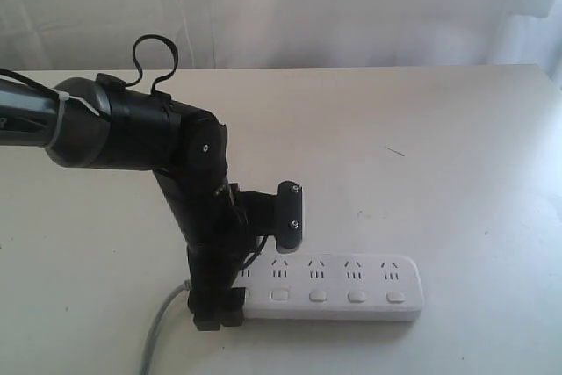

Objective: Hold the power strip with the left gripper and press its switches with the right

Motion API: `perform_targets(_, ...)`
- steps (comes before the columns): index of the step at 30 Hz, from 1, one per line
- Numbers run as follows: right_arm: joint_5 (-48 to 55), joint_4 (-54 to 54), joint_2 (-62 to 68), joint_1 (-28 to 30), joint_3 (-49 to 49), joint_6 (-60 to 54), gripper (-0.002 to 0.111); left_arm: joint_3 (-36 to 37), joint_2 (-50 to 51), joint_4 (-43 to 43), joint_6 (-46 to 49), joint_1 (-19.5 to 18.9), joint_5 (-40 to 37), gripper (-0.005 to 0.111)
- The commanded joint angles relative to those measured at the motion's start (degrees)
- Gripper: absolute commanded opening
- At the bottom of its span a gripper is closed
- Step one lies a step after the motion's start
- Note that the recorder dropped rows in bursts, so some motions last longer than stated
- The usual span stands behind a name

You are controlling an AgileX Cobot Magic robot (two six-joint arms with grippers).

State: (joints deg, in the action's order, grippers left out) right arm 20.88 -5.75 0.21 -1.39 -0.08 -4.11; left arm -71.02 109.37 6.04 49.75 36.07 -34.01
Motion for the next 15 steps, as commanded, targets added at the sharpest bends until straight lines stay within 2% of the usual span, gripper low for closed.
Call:
perform_targets(1,-0.7,-0.1,-0.2,-0.2,0.1,0.0,0.000,0.4,-0.9,1.4,0.0,0.0,-0.3,0.000)
perform_targets(15,-0.8,0.0,-0.2,-0.2,0.1,-0.2,0.000,0.4,-0.9,1.4,-3.3,0.0,-3.9,0.000)
